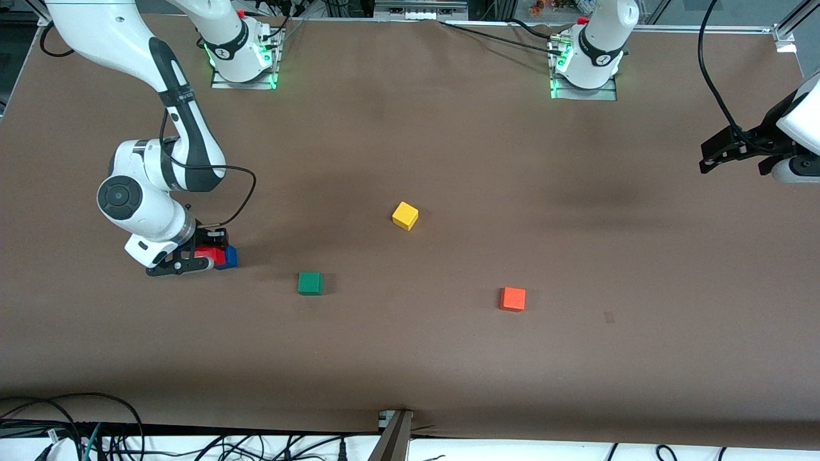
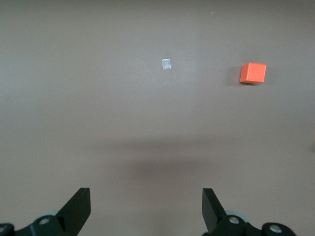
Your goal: Pass red block to right arm, stack on blue
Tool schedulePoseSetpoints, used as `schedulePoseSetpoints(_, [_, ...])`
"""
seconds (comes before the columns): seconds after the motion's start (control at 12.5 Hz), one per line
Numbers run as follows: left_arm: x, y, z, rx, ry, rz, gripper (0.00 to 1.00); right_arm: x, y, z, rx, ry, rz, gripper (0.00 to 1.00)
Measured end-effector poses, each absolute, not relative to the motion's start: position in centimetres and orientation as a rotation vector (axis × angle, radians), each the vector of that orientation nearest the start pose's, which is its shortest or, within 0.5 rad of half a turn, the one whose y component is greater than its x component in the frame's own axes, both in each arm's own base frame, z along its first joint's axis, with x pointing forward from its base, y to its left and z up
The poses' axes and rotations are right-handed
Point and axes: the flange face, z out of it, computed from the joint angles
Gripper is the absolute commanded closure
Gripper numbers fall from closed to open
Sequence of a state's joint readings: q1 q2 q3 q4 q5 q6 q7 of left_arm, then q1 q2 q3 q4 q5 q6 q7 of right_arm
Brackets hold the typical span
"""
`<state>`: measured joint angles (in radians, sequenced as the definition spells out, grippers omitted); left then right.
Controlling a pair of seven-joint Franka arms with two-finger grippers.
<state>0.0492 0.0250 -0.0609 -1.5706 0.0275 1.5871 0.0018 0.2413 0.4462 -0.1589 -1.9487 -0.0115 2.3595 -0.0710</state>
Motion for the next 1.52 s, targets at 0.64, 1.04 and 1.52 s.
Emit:
schedulePoseSetpoints(0.64, [56.3,-0.5,61.2,-3.115,0.026,0.012,0.00,61.4,5.7,23.9,-3.207,-0.293,0.043,0.61])
schedulePoseSetpoints(1.04, [56.3,-0.5,61.2,-3.115,0.026,0.012,0.00,61.7,5.9,24.4,-3.206,-0.297,0.025,0.00])
schedulePoseSetpoints(1.52, [56.3,-0.5,61.2,-3.115,0.026,0.012,0.00,64.4,6.7,33.4,-3.200,-0.293,0.110,0.00])
